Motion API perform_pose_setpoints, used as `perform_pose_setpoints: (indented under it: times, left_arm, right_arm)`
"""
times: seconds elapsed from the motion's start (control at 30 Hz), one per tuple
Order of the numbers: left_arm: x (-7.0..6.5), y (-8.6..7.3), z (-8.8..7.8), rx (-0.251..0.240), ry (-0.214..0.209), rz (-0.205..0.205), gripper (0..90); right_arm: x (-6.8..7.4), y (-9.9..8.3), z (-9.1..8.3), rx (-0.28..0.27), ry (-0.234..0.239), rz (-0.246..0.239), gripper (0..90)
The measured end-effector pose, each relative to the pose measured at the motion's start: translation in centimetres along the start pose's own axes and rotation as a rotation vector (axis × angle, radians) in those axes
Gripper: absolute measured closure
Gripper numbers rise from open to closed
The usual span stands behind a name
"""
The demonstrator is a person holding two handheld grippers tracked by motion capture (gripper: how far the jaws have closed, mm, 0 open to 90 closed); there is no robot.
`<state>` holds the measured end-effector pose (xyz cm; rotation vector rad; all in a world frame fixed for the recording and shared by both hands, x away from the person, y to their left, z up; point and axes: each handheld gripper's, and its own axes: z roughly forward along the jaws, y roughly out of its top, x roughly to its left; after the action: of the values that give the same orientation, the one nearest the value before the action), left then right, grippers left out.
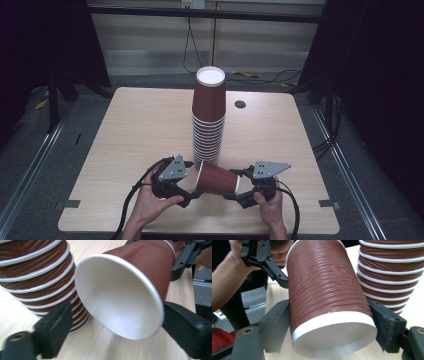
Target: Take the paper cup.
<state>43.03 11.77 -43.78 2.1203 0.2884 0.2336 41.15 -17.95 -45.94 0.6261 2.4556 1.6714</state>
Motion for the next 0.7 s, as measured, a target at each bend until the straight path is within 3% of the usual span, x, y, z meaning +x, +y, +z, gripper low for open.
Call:
perform_pose_setpoints:
  times: [0.3,0.47,0.7]
  left_arm:
    - [0.09,-0.1,-0.01,-0.025,-0.015,-0.008,0.4]
    - [0.26,-0.32,0.19,-0.038,-0.045,-0.026,0.0]
    - [0.07,-0.29,0.9,-0.023,-0.077,-0.009,0.0]
  right_arm:
    - [0.12,-0.1,-0.12,-0.042,0.029,-0.016,22.9]
    - [0.08,-0.23,-0.09,-0.054,0.041,-0.02,22.9]
    - [0.15,-0.18,0.1,-0.059,0.055,-0.025,22.9]
